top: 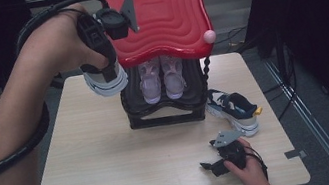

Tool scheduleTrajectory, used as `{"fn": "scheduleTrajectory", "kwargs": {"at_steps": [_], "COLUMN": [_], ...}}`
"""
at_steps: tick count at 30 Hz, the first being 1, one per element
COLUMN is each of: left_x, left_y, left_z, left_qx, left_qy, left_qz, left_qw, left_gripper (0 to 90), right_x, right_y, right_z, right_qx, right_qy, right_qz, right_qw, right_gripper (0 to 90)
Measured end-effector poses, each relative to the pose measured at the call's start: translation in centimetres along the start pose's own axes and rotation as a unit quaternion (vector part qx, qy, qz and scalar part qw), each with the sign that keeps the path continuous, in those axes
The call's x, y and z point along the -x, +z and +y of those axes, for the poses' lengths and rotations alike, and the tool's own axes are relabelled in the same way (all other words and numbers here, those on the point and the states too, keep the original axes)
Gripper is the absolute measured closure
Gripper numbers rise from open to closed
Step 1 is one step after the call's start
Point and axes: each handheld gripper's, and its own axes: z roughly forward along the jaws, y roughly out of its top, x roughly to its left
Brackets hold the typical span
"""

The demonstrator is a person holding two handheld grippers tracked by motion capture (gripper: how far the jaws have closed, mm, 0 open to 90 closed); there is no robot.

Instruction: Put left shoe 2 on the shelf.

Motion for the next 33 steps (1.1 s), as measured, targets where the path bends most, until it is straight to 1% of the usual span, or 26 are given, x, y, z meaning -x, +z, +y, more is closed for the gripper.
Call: {"fn": "scheduleTrajectory", "kwargs": {"at_steps": [1,3,4,6,7,8,10,11,12,15,17,18,19,20,22,23,24,25,28,32,33], "left_x": [0.1,0.2,0.3,0.4,0.4,0.4,0.4,0.4,0.4,0.5,0.5,0.4,0.4,0.4,0.4,0.4,0.3,0.3,0.3,0.1,0.0], "left_y": [-0.2,-0.4,-0.9,-1.3,-1.6,-1.8,-2.0,-2.1,-2.1,-2.1,-2.1,-2.1,-2.1,-2.1,-2.1,-2.1,-2.1,-2.1,-2.2,-2.0,-1.9], "left_z": [0.1,0.2,0.4,0.5,0.6,0.7,1.0,1.2,1.2,2.1,2.3,2.7,2.7,2.9,3.5,3.5,3.9,3.9,4.7,5.5,5.7], "left_qx": [-0.004,-0.003,-0.005,0.001,0.0,0.005,0.009,0.013,0.013,0.018,0.02,0.026,0.026,0.027,0.032,0.032,0.039,0.039,0.043,0.052,0.048], "left_qy": [0.003,0.003,0.002,0.0,0.002,0.004,0.014,0.017,0.017,0.035,0.038,0.045,0.045,0.054,0.062,0.062,0.068,0.068,0.088,0.106,0.112], "left_qz": [0.002,0.005,0.013,0.024,0.026,0.029,0.037,0.042,0.042,0.057,0.06,0.065,0.065,0.067,0.072,0.072,0.078,0.078,0.092,0.1,0.102], "left_qw": [1.0,1.0,0.9999,0.9997,0.9997,0.9995,0.9992,0.9989,0.9989,0.9976,0.9973,0.9965,0.9965,0.9959,0.995,0.995,0.9939,0.9939,0.9909,0.9879,0.9873], "left_gripper": [76.4,76.4,76.4,76.4,76.4,76.4,76.4,76.3,76.4,76.3,76.3,76.3,76.3,76.3,76.3,76.2,76.3,76.3,76.2,76.2,76.2], "right_x": [0.0,0.0,0.0,0.0,0.0,0.0,0.0,0.0,0.0,0.0,0.0,0.0,0.0,0.0,0.0,0.0,0.0,0.0,0.0,0.0,0.0], "right_y": [0.0,0.0,0.0,0.0,0.0,0.0,0.0,0.0,0.0,0.0,0.0,0.0,0.0,0.0,0.0,0.0,0.0,0.0,0.0,0.0,0.0], "right_z": [0.0,0.0,0.0,0.0,0.0,0.0,0.0,0.0,0.0,0.0,0.0,0.0,0.0,0.0,0.0,0.0,0.0,0.0,0.0,0.0,0.0], "right_qx": [0.0,0.0,0.0,0.0,0.0,0.0,0.0,0.0,0.0,0.0,0.0,0.0,0.0,0.0,0.0,0.0,0.0,0.0,0.0,0.0,0.0], "right_qy": [0.0,0.0,0.0,0.0,0.0,0.001,0.0,0.0,0.0,0.0,0.0,0.0,0.0,0.0,0.0,0.0,0.0,0.0,0.0,0.0,0.0], "right_qz": [0.0,0.0,0.0,0.0,0.0,0.0,0.0,0.0,0.0,0.0,0.0,0.0,0.0,0.0,0.0,0.0,0.0,0.0,0.0,0.0,0.0], "right_qw": [1.0,1.0,1.0,1.0,1.0,1.0,1.0,1.0,1.0,1.0,1.0,1.0,1.0,1.0,1.0,1.0,1.0,1.0,1.0,1.0,1.0], "right_gripper": [13.5,13.5,13.5,13.5,13.5,13.5,13.5,13.5,13.5,13.5,13.5,13.5,13.5,13.5,13.5,13.5,13.5,13.5,13.5,13.5,13.5]}}
